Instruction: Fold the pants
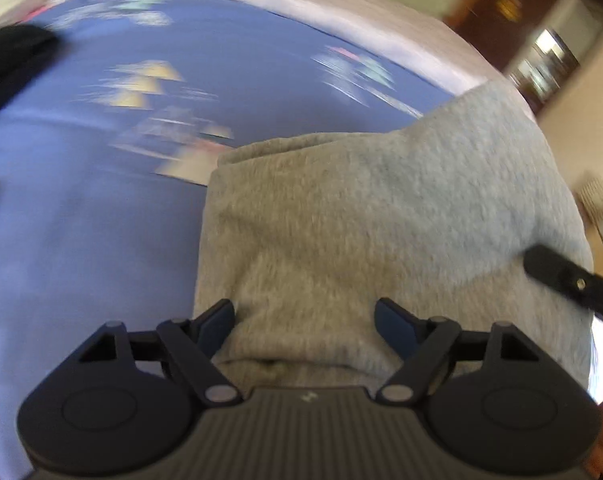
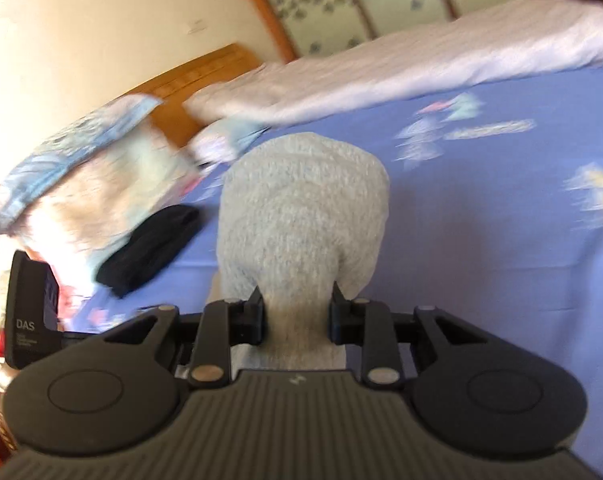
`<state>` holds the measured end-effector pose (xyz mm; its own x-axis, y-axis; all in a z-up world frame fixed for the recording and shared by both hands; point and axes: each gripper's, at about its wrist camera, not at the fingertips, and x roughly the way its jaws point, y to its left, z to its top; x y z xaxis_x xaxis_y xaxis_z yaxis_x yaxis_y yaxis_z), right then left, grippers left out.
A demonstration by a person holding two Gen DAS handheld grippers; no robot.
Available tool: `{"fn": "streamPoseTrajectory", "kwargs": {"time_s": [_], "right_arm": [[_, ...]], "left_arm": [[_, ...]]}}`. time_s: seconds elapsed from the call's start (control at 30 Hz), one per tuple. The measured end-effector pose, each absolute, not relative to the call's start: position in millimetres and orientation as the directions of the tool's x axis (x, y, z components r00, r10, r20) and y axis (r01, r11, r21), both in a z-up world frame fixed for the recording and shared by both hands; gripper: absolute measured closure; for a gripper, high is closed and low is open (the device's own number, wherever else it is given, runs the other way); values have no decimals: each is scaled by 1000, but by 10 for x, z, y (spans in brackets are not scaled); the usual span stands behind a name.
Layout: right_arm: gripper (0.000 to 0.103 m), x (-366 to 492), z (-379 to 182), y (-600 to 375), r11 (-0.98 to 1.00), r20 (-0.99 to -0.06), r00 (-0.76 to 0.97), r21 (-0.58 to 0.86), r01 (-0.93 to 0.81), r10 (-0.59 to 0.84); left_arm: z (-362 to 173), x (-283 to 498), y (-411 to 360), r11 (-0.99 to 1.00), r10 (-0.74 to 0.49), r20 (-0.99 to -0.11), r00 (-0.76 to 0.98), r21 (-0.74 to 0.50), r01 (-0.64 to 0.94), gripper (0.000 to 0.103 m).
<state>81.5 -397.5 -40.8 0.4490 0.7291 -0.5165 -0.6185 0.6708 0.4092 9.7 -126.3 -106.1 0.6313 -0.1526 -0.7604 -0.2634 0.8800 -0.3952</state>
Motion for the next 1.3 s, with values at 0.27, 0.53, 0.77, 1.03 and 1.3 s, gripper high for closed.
{"fn": "streamPoseTrajectory", "kwargs": {"time_s": [0.27, 0.53, 0.77, 1.03, 1.3], "right_arm": [[58, 1112, -1235, -5181, 812, -637, 529, 550, -197, 560], [37, 969, -1401, -5364, 713, -562, 537, 693, -111, 629], [35, 764, -1441, -5655, 678, -532, 530, 726, -116, 660], [34, 755, -1513, -5414, 681, -561, 469, 721, -128, 682], [79, 720, -1384, -5148, 788, -624, 501, 570, -233, 599]], "left_arm": [[-1100, 416, -2284, 963, -154, -793, 589, -255, -92, 20], [-902, 278, -1836, 951, -86, -794, 602, -245, -187, 20], [-982, 302, -1668, 939, -35, -824, 566, -220, -263, 19], [-1026, 347, -1794, 955, 30, -829, 559, -141, -260, 15], [-1024, 370, -1838, 961, 24, -828, 561, -135, -241, 13]]}}
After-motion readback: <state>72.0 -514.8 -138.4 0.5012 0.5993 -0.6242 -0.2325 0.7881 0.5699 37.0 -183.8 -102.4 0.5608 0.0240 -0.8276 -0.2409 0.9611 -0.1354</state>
